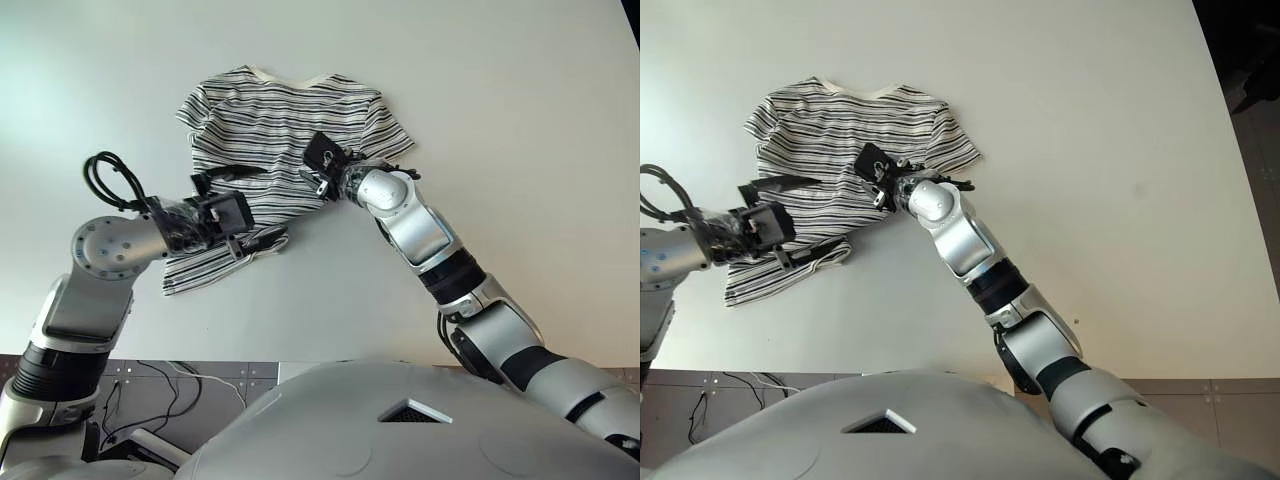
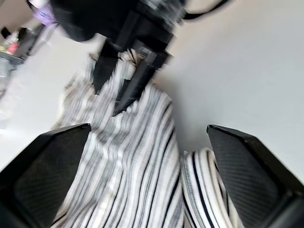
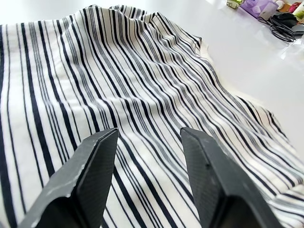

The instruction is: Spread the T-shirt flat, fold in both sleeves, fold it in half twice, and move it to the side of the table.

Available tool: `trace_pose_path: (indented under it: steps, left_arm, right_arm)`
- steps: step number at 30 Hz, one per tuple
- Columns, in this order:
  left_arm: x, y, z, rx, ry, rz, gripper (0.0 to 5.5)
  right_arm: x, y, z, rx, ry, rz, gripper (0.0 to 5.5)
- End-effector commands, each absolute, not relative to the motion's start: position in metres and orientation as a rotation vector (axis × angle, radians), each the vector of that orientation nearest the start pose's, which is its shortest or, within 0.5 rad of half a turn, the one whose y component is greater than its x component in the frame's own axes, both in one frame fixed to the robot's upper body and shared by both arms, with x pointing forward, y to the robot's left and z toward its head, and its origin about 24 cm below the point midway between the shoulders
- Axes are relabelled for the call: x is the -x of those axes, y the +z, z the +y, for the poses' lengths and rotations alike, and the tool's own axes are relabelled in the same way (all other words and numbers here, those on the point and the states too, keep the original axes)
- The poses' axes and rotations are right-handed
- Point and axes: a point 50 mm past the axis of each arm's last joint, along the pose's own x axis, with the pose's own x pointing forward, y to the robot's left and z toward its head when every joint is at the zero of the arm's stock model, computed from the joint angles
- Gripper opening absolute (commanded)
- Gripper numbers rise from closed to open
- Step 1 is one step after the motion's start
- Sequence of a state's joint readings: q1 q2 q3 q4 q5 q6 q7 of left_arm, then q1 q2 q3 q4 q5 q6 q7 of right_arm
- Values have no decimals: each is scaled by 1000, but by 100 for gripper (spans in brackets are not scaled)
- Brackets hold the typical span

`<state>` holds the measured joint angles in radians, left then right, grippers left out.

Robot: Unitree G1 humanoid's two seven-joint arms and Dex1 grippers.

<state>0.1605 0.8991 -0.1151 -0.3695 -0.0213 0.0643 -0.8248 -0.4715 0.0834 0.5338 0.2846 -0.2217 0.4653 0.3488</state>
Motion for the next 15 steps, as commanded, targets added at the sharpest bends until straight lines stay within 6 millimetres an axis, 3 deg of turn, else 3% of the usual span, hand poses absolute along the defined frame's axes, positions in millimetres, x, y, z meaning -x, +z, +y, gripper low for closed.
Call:
trace_pose_path:
  steps: [1,6,9,15]
  left_arm:
    - [-206,76,216,-923,-1005,321,454]
    - [-210,89,218,-893,-941,260,454]
    - [-200,94,213,-834,-998,253,454]
    - [-202,55,211,-930,-957,362,454]
  right_arm:
    - [-286,43,34,463,840,333,239]
    - [-289,16,31,385,681,622,239]
    - [-294,15,30,351,561,688,239]
    - [-293,22,42,334,552,693,239]
